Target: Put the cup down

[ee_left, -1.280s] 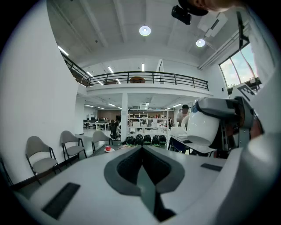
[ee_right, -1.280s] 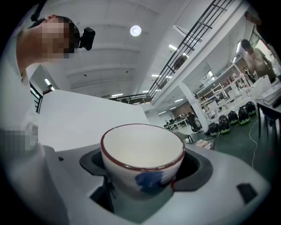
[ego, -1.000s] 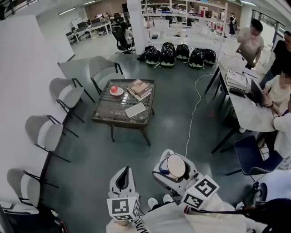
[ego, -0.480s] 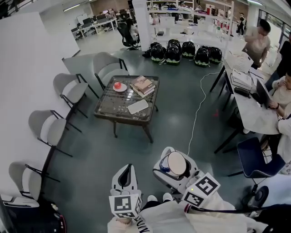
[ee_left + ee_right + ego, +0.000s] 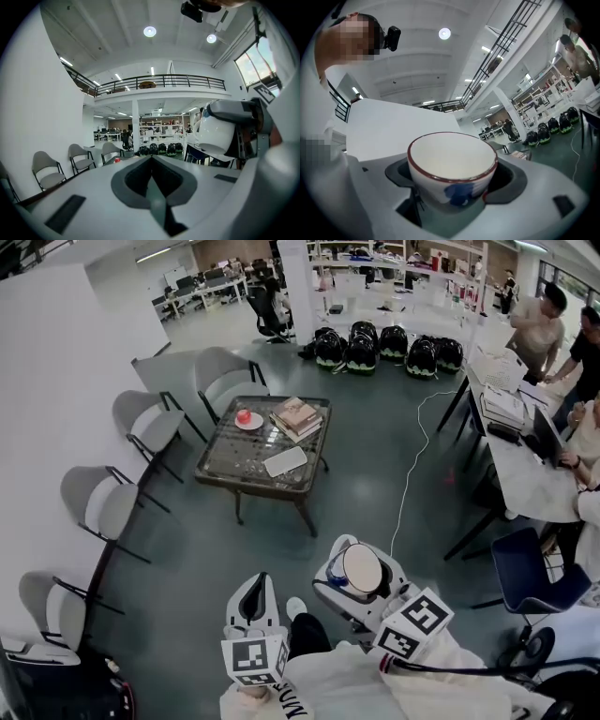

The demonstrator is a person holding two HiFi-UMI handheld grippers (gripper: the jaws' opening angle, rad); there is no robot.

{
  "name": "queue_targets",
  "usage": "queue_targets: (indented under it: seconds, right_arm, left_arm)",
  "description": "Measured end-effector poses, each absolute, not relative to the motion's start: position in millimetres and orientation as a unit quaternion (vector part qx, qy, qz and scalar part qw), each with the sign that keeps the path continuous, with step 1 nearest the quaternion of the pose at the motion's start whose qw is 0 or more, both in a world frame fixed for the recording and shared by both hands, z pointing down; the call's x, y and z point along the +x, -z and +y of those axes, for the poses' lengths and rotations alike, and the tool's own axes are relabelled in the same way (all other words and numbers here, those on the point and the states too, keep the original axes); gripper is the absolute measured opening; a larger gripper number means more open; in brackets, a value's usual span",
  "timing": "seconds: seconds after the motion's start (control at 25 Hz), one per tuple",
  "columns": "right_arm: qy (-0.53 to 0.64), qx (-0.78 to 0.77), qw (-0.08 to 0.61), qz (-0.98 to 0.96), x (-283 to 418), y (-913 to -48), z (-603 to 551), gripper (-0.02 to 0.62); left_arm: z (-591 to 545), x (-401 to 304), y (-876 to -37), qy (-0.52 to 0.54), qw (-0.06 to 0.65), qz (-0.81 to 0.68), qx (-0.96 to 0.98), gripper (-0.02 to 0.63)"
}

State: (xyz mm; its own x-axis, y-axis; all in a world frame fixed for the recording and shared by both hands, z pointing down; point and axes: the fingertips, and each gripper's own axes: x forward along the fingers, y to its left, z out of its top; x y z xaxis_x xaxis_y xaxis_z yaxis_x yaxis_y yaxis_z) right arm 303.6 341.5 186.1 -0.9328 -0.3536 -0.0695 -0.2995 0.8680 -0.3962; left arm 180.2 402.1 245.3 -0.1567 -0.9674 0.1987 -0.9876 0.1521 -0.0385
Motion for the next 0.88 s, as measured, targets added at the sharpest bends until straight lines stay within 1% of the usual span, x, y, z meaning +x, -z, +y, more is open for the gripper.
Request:
queue_targets:
  seconds: [0.32, 0.64, 0.88]
  right_arm:
    - [0.189, -0.183, 0.072, 0.962, 283.4, -194.6, 302.7, 0.417]
    - [0.193, -0.197, 0.060, 0.959, 232.9, -206.7, 259.2, 0.417]
    - [0.196, -0.200, 0.042, 0.959, 179.3, -215.4, 219.5, 0.417]
  left_arm:
    - [359.3, 161.5, -255.3, -0.080, 0.060, -0.744, 0.661, 0.009]
    - [310.8, 106.4, -264.5, -0.080, 0.066, -0.737, 0.668, 0.011]
    - [272.9, 56.1, -277.8, -0.083, 0.087, -0.735, 0.668, 0.010]
